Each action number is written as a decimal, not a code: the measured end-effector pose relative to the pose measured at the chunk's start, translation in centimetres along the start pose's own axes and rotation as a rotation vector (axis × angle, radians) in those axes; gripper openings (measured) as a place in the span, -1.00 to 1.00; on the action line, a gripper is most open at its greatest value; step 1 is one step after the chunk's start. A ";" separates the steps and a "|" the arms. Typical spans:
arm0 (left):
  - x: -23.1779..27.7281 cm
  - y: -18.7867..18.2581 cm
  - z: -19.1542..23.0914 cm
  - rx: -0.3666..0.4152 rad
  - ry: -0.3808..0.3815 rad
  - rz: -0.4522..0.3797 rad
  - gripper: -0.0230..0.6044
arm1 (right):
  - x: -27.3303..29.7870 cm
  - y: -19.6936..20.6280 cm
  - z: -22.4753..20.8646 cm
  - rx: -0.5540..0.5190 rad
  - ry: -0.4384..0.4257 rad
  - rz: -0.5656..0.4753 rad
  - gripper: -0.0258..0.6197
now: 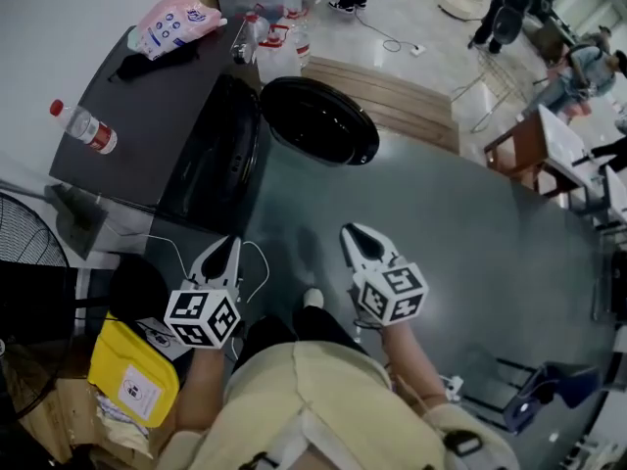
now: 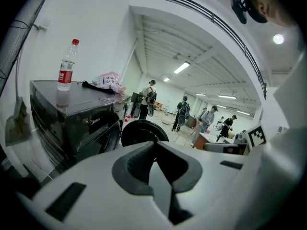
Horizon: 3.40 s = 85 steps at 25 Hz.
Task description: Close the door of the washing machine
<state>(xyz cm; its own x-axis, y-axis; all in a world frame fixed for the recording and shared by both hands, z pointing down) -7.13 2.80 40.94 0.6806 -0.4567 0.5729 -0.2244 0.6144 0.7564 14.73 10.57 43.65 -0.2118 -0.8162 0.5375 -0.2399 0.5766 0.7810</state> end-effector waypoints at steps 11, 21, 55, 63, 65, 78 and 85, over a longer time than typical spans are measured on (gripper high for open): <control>1.9 -1.3 2.6 0.021 0.028 0.046 -0.86 | 4.5 -1.5 1.0 -0.024 -0.002 0.058 -0.73; 4.8 -3.5 4.5 0.072 0.098 0.045 -0.86 | 6.9 -3.6 0.6 -0.079 0.066 0.087 -0.50; 25.0 -10.4 -0.4 0.025 -0.034 0.131 -0.86 | 16.8 -9.0 -22.8 -0.153 0.059 0.241 -0.45; 28.8 -11.4 -0.7 0.020 -0.065 0.154 -0.86 | 20.8 -10.5 -26.9 -0.226 0.051 0.282 -0.45; 29.6 -11.5 -0.8 0.018 -0.074 0.156 -0.86 | 21.7 -10.6 -27.7 -0.244 0.047 0.294 -0.44; 32.4 -10.6 -0.2 -0.005 -0.125 0.195 -0.86 | 26.5 -10.2 -30.4 -0.314 0.001 0.371 -0.44; 32.8 -10.7 0.1 -0.008 -0.151 0.192 -0.86 | 28.4 -10.2 -31.2 -0.354 -0.024 0.391 -0.44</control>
<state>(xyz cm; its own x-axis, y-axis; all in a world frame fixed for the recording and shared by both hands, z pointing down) 17.52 -18.80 51.66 0.5135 -0.4219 0.7472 -0.3339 0.7039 0.6269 40.74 -19.65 60.88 -0.2439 -0.5396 0.8058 0.1947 0.7867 0.5858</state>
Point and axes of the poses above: the fingertips, and each gripper's own axes: x forward along the fingers, z to its left, y out of its underside, the point moved 2 cm from there along -x, backward along the fingers, and after that the axes turned 10 degrees about z, right-handed, at the moved point
